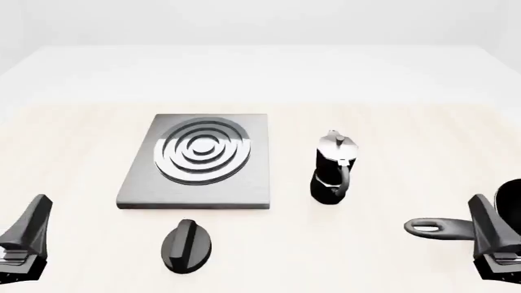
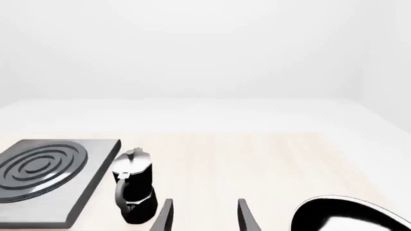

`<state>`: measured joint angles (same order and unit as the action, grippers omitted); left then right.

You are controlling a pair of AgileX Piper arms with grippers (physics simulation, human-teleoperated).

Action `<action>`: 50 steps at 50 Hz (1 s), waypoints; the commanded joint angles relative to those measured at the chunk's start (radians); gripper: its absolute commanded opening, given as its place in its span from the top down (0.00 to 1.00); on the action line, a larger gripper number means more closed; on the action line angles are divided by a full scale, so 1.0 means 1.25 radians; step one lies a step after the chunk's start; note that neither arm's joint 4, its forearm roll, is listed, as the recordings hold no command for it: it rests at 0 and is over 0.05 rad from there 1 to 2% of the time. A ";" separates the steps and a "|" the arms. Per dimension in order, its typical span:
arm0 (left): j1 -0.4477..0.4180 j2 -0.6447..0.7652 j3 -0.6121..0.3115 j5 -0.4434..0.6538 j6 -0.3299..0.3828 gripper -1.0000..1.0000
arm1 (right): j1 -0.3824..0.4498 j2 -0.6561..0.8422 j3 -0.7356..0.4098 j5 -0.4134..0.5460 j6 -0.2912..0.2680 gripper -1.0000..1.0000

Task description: Put the moka pot on the stove.

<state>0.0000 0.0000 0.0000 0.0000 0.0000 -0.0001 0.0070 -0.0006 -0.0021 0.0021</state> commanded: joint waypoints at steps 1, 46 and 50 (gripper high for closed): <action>0.000 0.000 0.000 0.000 0.000 0.00 | -0.001 0.013 -0.001 -0.003 0.004 0.00; 0.000 0.000 0.000 0.000 0.000 0.00 | 0.184 0.266 -0.092 -0.090 -0.039 0.00; 0.000 0.000 0.000 0.000 0.000 0.00 | 0.192 0.297 -0.089 -0.116 -0.039 0.00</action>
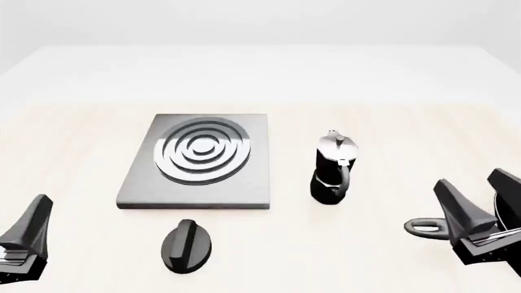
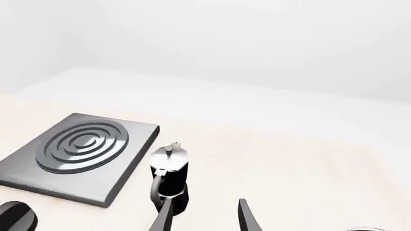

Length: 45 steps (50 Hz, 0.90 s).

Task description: Put the moka pot on the stove.

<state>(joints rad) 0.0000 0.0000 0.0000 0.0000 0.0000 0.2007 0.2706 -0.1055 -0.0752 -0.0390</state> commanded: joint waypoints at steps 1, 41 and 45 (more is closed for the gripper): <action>0.000 0.000 0.000 0.000 0.000 0.00 | 0.035 0.096 -0.005 -0.065 -0.004 0.00; 0.000 0.000 0.000 0.000 0.000 0.00 | 0.126 0.493 0.020 -0.416 0.012 0.00; 0.000 0.000 0.000 0.000 0.000 0.00 | 0.132 0.512 0.017 -0.430 0.013 0.00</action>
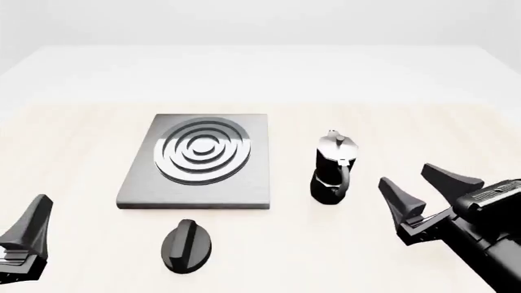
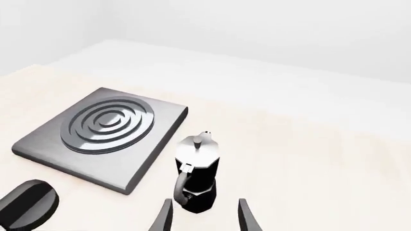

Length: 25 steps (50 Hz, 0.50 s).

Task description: Put the moka pot on the stove.

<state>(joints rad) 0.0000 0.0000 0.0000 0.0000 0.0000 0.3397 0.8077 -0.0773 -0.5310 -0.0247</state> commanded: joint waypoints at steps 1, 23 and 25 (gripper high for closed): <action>0.000 0.000 0.000 0.000 0.000 0.00 | 0.022 0.086 -0.006 -0.068 0.002 0.00; 0.000 0.000 0.000 0.000 0.000 0.00 | 0.045 0.232 -0.020 -0.179 0.011 0.00; 0.000 0.000 0.000 0.000 0.000 0.00 | 0.046 0.242 -0.022 -0.187 0.012 0.00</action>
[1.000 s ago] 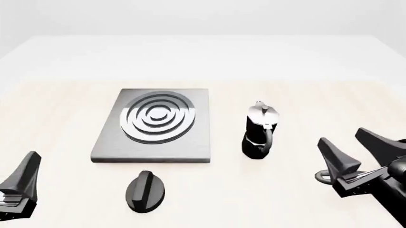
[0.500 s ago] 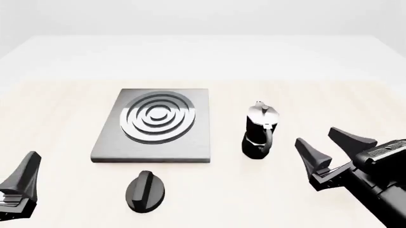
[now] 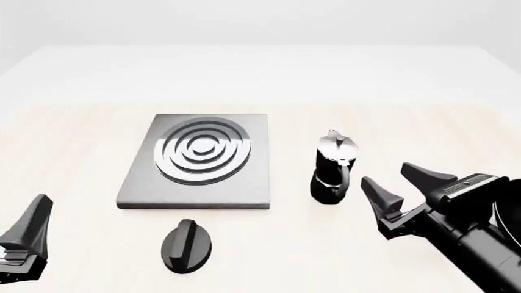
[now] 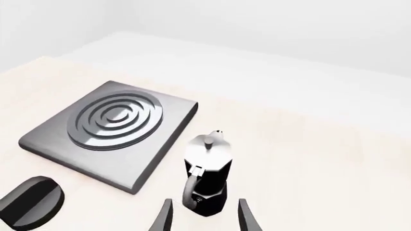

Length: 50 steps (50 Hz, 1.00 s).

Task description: Put the moka pot on the stove.

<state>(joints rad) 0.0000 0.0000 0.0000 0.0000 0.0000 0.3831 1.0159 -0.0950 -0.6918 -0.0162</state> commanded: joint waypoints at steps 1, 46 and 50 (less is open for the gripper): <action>0.000 0.000 0.000 0.000 0.000 0.00 | 0.012 0.076 -0.008 -0.059 0.005 0.00; 0.000 0.000 0.000 0.000 0.000 0.00 | 0.037 0.313 -0.039 -0.233 0.025 0.00; 0.000 0.000 0.000 0.000 0.000 0.00 | 0.040 0.335 -0.046 -0.244 0.027 0.00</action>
<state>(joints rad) 0.0000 0.0000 0.0000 0.0000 0.0000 0.4256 1.3694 -0.1375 -0.9561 0.0131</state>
